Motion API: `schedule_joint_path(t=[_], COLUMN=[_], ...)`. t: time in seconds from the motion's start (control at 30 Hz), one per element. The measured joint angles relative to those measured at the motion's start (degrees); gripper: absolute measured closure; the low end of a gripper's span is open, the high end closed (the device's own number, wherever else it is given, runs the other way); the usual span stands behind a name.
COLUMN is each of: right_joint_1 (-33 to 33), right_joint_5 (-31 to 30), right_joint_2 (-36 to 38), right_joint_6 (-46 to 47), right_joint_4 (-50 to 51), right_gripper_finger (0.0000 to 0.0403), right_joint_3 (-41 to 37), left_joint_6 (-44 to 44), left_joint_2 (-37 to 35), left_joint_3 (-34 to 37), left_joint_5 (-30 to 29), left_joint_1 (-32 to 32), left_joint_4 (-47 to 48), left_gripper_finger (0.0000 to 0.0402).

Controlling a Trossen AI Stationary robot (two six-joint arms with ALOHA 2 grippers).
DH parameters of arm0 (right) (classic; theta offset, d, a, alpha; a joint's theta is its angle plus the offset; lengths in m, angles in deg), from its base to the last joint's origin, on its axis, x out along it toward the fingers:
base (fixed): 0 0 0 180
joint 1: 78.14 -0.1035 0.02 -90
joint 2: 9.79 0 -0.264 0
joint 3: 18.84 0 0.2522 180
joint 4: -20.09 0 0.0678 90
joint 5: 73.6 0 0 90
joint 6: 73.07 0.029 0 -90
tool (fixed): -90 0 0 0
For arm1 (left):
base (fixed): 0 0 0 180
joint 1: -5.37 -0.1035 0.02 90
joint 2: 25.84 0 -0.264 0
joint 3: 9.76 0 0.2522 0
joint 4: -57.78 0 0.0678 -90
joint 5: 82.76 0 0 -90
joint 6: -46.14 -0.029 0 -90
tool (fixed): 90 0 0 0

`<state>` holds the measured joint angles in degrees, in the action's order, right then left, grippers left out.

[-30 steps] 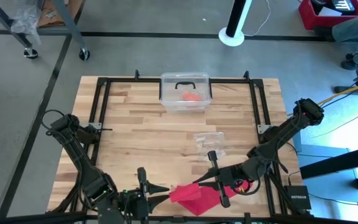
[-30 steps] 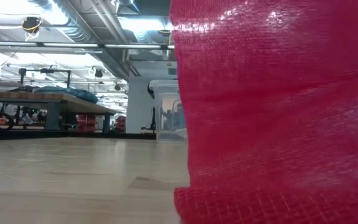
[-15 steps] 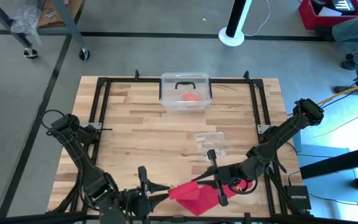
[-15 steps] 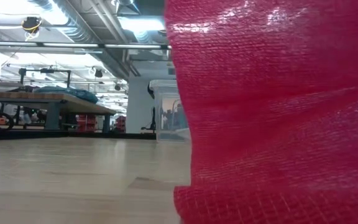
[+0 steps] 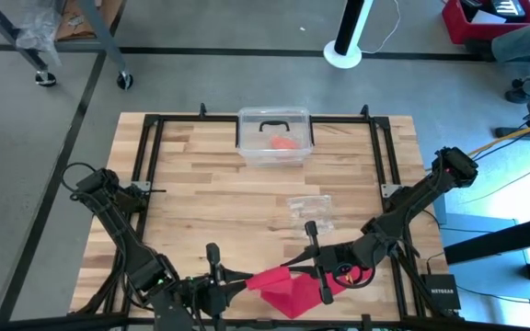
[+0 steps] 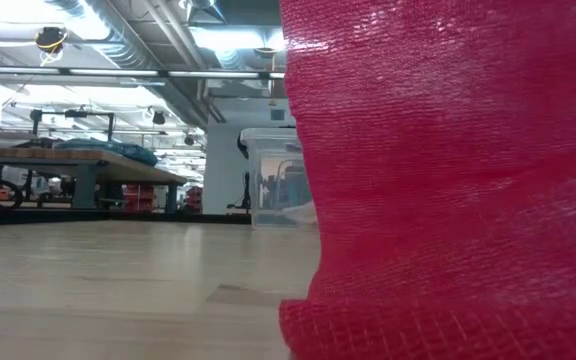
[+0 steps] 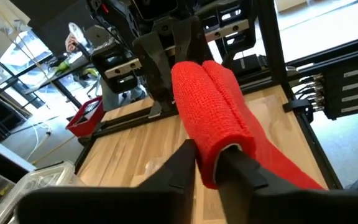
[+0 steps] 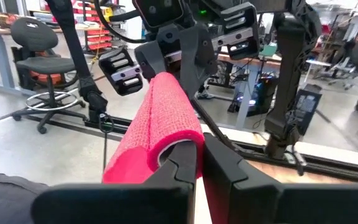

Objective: Roll bandage
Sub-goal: Roll the red bandage

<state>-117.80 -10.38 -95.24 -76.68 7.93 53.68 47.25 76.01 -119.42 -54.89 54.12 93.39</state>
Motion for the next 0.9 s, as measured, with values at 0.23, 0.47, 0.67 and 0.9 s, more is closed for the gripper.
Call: schedule_joint_path(t=[0.23,0.47,0.67,0.9], right_joint_1=[-0.61,-4.84,-8.56,-11.15], right_joint_5=[-2.0,-14.54,-12.07,-16.51], right_joint_2=[2.74,9.68,9.96,4.93], right_joint_6=[1.79,7.01,24.72,32.02], right_joint_4=[7.06,38.67,54.74,38.83], right_gripper_finger=[0.0353,0.0258,0.0223,0.0233], right_joint_3=[0.23,9.95,12.42,-3.87], left_joint_6=[-0.05,-1.4,-8.25,-10.78], left_joint_2=[0.06,0.04,-0.06,-0.23], left_joint_3=[0.0,0.0,0.0,-0.02], left_joint_5=[-1.45,-6.88,-11.39,-11.52], left_joint_1=[-0.09,0.92,-0.15,-0.69], left_joint_4=[0.03,-0.33,-3.63,-6.33], left_gripper_finger=[0.039,0.0392,0.0398,0.0394])
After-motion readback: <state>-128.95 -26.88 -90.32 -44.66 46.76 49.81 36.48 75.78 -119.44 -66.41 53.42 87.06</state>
